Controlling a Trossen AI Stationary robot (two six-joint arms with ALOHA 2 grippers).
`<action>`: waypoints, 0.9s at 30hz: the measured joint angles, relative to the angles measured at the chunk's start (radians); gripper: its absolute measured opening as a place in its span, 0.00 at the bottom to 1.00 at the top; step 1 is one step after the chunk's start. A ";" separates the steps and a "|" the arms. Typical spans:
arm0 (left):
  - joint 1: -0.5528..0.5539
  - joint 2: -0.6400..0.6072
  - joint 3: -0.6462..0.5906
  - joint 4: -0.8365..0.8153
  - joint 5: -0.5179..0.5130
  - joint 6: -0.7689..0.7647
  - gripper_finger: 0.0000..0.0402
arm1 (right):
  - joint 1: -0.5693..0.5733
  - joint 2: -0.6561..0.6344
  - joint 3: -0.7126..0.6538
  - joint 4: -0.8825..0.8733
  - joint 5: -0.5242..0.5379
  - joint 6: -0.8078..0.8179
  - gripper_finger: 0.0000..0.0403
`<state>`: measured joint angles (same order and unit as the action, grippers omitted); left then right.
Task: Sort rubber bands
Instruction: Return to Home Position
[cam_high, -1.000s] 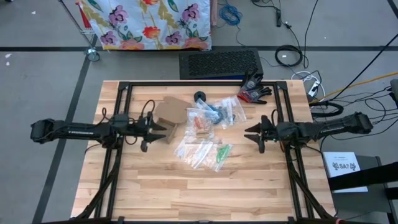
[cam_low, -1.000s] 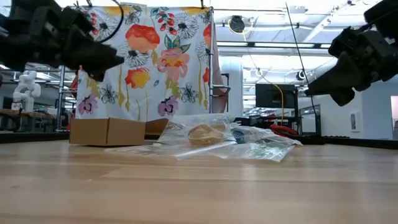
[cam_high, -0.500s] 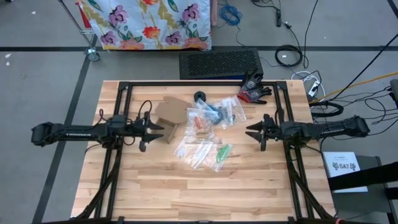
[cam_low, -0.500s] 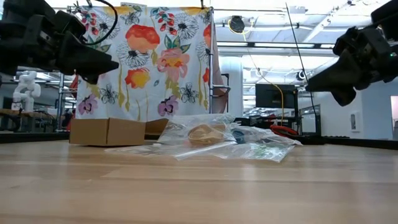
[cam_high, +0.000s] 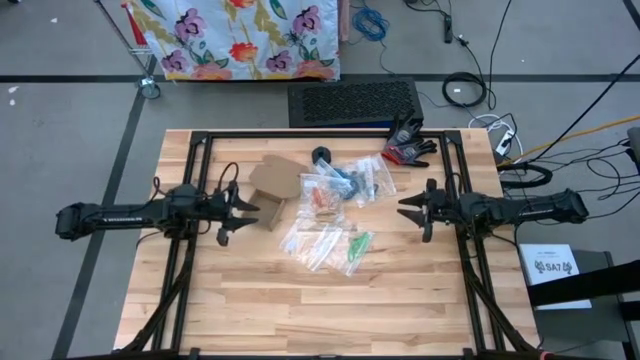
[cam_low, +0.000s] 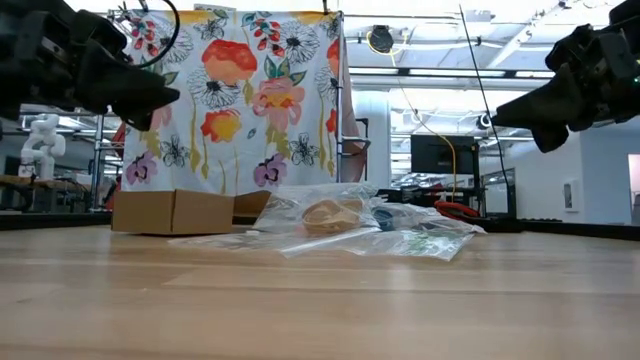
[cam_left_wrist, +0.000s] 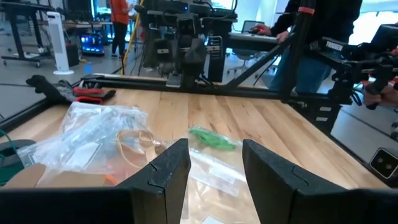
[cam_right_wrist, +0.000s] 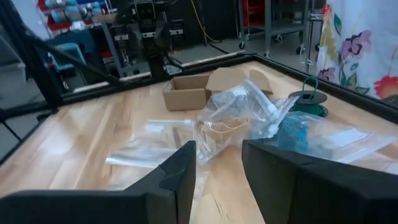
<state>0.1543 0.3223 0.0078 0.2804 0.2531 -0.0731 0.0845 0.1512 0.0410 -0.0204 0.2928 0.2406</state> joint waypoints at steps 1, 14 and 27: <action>0.000 -0.011 0.000 -0.013 0.001 0.000 0.38 | 0.000 0.001 0.000 -0.002 -0.001 -0.013 0.30; 0.000 -0.145 0.000 -0.119 0.005 -0.023 0.38 | 0.012 -0.078 0.080 -0.350 -0.042 0.094 0.30; -0.007 -0.238 0.000 -0.192 0.006 -0.022 0.38 | 0.042 -0.149 0.004 -0.023 -0.086 -0.081 0.30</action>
<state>0.1474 0.0844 0.0074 0.0883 0.2588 -0.0952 0.1265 0.0021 0.0454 -0.0433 0.2063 0.1593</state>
